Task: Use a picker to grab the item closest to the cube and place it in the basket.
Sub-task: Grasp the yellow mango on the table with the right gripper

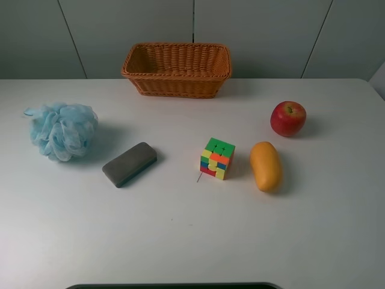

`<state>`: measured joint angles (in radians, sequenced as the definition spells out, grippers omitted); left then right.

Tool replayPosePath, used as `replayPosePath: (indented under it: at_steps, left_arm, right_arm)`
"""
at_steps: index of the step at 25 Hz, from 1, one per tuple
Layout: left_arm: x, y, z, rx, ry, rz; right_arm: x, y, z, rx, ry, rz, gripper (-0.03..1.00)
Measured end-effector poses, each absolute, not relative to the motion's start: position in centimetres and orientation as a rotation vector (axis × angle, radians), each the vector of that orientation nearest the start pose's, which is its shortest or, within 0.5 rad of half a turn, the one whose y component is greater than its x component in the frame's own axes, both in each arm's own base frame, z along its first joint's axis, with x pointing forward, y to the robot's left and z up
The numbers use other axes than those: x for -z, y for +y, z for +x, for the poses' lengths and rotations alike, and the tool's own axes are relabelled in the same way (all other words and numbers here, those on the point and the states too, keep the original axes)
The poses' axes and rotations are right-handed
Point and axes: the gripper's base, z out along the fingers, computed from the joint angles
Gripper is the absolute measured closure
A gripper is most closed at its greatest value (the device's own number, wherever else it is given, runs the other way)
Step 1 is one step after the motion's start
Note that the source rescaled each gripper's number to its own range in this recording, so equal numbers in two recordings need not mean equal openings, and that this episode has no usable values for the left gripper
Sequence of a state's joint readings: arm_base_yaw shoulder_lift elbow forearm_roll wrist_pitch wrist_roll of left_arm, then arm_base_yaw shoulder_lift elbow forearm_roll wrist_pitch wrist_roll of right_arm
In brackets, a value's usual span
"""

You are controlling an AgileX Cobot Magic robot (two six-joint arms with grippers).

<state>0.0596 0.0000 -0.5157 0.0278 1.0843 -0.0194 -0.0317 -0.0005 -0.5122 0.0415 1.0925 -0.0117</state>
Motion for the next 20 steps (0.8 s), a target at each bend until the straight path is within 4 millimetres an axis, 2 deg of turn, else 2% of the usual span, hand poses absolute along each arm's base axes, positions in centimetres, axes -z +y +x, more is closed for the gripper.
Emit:
replayPosePath:
  at_steps: [15, 17, 20]
  left_arm:
    - [-28.0, 0.2, -0.8, -0.058, 2.051, -0.083]
    - [-28.0, 0.2, -0.8, -0.058, 2.051, -0.083]
    - [-28.0, 0.2, -0.8, -0.058, 2.051, -0.083]
  right_arm:
    - [-27.8, 0.4, -0.7, -0.025, 2.062, 0.018, -0.03]
    - [-28.5, 0.5, -0.4, -0.034, 2.063, 0.009, -0.03]
    - [-31.0, 0.5, 0.9, -0.021, 2.079, -0.033, -0.03]
